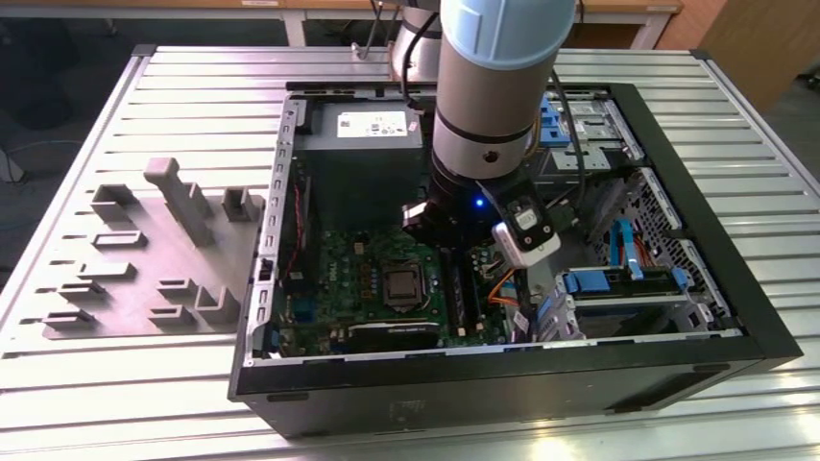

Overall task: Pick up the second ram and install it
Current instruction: 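Insert the second ram into the second slot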

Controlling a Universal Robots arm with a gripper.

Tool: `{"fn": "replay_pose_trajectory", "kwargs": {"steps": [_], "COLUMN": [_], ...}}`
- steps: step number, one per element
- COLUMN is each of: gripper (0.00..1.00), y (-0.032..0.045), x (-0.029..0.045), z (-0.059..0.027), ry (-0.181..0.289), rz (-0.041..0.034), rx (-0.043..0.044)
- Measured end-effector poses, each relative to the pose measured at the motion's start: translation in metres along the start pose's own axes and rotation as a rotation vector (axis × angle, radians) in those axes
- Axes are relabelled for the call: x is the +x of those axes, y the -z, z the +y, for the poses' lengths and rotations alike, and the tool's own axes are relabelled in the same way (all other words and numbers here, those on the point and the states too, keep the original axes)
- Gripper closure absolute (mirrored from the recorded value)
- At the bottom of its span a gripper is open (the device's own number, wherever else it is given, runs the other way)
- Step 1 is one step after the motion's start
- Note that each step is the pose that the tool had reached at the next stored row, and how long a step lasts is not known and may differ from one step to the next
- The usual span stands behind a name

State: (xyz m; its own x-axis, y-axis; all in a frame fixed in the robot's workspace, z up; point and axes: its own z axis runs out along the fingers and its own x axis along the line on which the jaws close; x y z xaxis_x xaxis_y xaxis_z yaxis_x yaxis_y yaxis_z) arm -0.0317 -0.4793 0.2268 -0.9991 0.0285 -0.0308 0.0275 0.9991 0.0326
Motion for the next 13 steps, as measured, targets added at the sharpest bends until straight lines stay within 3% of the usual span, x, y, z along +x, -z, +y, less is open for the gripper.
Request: {"fn": "replay_pose_trajectory", "kwargs": {"steps": [13], "gripper": [0.88], "y": [-0.0018], "x": [0.0], "z": [-0.0017], "ry": [0.0], "rz": [0.0001], "rx": [0.0006]}}
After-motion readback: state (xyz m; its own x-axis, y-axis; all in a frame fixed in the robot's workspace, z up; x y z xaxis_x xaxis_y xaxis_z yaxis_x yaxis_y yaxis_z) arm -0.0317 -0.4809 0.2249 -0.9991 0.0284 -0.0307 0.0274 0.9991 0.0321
